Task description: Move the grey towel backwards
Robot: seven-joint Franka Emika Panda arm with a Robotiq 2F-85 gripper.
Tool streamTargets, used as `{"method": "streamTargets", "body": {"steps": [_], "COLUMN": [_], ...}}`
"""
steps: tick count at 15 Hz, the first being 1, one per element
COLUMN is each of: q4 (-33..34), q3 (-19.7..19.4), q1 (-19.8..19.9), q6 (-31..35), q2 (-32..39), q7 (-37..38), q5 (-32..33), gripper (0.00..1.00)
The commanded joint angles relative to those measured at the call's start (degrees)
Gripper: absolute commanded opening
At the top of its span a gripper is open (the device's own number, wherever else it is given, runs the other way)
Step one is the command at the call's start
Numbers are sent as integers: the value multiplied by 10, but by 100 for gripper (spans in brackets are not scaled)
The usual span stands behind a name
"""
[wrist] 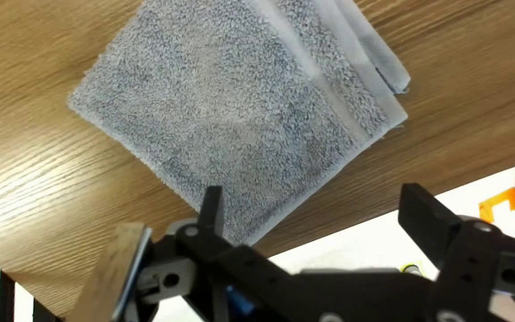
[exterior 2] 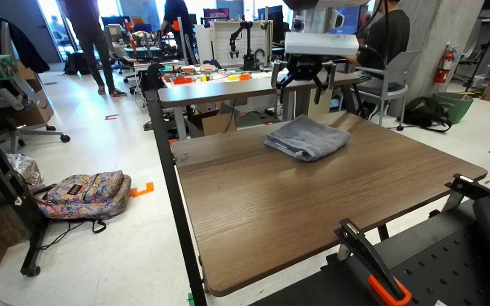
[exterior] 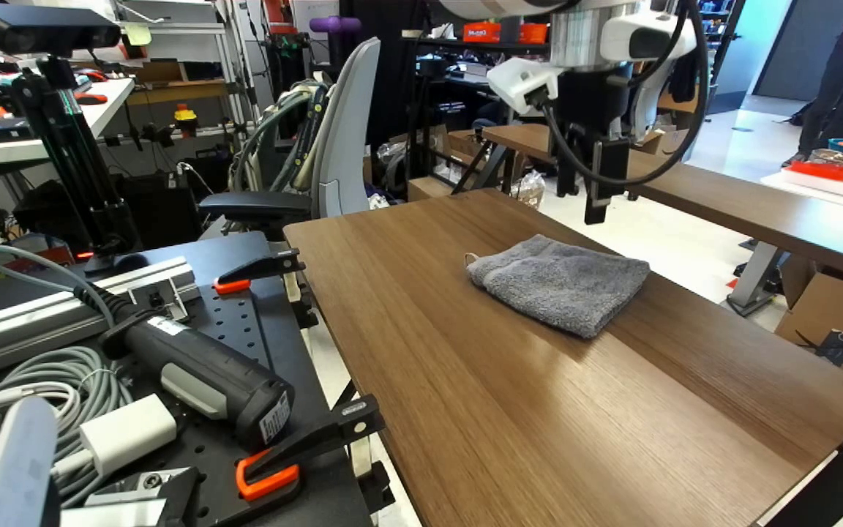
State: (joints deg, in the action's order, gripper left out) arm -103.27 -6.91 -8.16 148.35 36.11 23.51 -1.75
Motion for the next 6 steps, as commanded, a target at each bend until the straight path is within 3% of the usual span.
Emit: {"method": "streamTargets", "body": {"steps": [1,6], "q4": [-8,-39], "q3": [2,2], "q1": [3,6], "q6": [-12,-25], "q2": [-17,-55], "q7": [1,2], "q5": [3,5], "gripper": [100,100]}}
